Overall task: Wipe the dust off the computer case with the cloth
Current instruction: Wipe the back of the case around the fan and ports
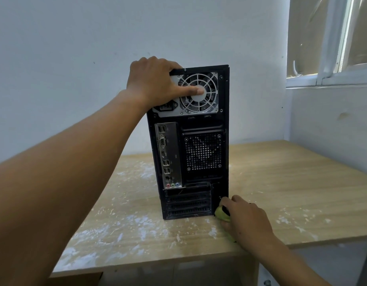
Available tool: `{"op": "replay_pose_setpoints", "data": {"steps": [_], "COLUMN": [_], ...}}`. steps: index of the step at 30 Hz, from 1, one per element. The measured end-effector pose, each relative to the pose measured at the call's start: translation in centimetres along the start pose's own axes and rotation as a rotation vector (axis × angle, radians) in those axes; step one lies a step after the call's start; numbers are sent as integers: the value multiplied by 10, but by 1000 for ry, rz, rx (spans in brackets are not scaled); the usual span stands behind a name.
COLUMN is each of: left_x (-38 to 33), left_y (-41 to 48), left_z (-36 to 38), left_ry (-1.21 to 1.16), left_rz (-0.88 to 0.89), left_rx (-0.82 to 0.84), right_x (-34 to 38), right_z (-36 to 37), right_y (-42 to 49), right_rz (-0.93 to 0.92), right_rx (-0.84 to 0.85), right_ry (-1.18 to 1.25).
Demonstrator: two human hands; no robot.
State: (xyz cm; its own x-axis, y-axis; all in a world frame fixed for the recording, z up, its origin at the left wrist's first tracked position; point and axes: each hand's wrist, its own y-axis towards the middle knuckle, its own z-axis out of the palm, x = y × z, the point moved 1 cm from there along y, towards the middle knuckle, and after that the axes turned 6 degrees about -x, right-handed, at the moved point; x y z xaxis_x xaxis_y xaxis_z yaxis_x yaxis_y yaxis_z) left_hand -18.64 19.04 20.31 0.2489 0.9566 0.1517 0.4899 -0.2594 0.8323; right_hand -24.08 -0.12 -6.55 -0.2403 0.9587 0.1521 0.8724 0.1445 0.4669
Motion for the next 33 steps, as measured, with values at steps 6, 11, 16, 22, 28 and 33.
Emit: {"op": "replay_pose_setpoints", "data": {"steps": [6, 11, 16, 22, 28, 33], "left_x": [1, 1, 1, 0, -2, -1], "left_y": [0, 0, 0, -1, -2, -1], "left_z": [1, 1, -1, 0, -2, -2], "left_ry": [-1, -3, -3, -9, -13, -1], "left_rz": [9, -1, -13, -14, -17, -9], "left_rx": [-10, 2, 5, 11, 17, 21], "right_x": [-2, -3, -2, 1, -1, 1], "right_z": [3, 3, 4, -8, 7, -2], "right_y": [-1, 4, 3, 10, -1, 3], "right_rz": [21, 92, 126, 116, 64, 27], "right_rx": [-127, -210, -324, -463, -264, -204], "right_ry": [139, 314, 436, 474, 306, 204]}}
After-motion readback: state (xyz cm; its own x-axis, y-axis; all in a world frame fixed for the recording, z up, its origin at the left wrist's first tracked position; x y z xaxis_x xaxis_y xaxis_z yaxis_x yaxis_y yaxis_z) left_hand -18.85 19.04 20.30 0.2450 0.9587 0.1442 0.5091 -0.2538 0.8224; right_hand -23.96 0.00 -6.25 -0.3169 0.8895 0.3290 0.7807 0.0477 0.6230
